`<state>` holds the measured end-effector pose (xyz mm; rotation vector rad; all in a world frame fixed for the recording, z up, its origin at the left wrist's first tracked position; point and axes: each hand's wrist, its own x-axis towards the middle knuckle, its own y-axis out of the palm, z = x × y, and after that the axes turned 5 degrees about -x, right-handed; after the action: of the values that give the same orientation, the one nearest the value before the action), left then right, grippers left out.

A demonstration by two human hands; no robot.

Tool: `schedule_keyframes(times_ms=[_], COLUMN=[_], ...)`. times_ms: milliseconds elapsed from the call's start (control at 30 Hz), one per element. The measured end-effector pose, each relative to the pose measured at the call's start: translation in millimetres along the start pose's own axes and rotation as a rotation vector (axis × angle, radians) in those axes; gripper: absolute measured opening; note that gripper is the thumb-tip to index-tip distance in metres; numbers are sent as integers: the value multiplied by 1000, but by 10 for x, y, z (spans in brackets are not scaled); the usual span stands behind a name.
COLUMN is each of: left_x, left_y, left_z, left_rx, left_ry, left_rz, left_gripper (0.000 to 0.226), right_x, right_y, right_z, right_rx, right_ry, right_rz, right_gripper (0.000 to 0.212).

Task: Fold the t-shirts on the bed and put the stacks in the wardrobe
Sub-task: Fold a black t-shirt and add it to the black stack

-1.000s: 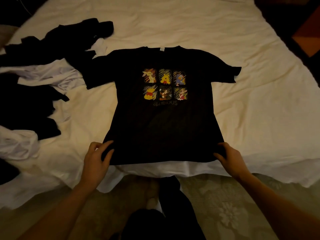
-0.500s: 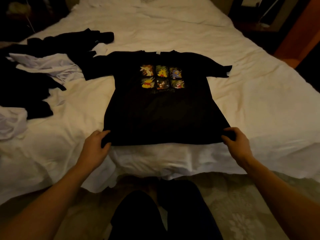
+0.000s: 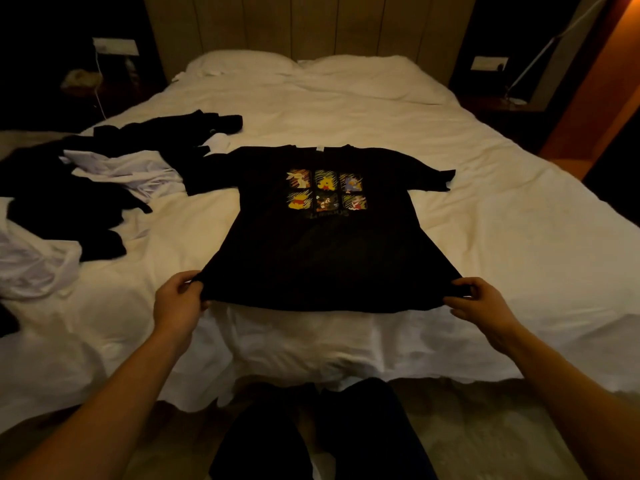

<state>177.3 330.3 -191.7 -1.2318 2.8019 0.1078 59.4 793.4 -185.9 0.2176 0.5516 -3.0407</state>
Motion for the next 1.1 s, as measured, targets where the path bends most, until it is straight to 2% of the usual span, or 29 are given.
schedule_keyframes(times_ms=[233,400,533,600,700,733,833,867,900,1000,1033,1100], left_x=[12,109,109,106,105,131,214,219,216,158,151,149], left_y=[121,106,172,235,307,317,291,279,276,324,335,353], left_z=[-79,-57,-104,-132,-219,-226,-245,-262,-288,-384,-396,-390], left_rx=[-220,-404,-382,-354,-324,-321,-325,-322,-318,-300,-291,-261], left_ry=[-56,-171,-170,-173,-208,-227,-271,-286,-303,-360,-376,-388], left_rz=[-80,-24,-45,-32,-50,-48,15,49,97,194,205,186], left_gripper=[14,36,26,15,9,15,54,66,67,26,24,25], right_x=[-13,23,45,36,6,-1,-56,-83,-130,-147,-110,-56], right_y=[-96,-76,-58,-67,-110,-123,-127,-125,-113,-92,-97,-108], right_z=[11,86,139,162,171,169,199,220,263,263,224,183], right_rx=[79,169,213,200,83,45,-50,-89,-118,-281,-311,-344], right_ry=[-5,28,56,51,41,38,39,39,32,29,39,44], right_rz=[-52,-170,-205,-131,-7,11,17,11,26,39,9,-75], right_gripper=[7,23,30,43,92,94,48,38,37,86,89,61])
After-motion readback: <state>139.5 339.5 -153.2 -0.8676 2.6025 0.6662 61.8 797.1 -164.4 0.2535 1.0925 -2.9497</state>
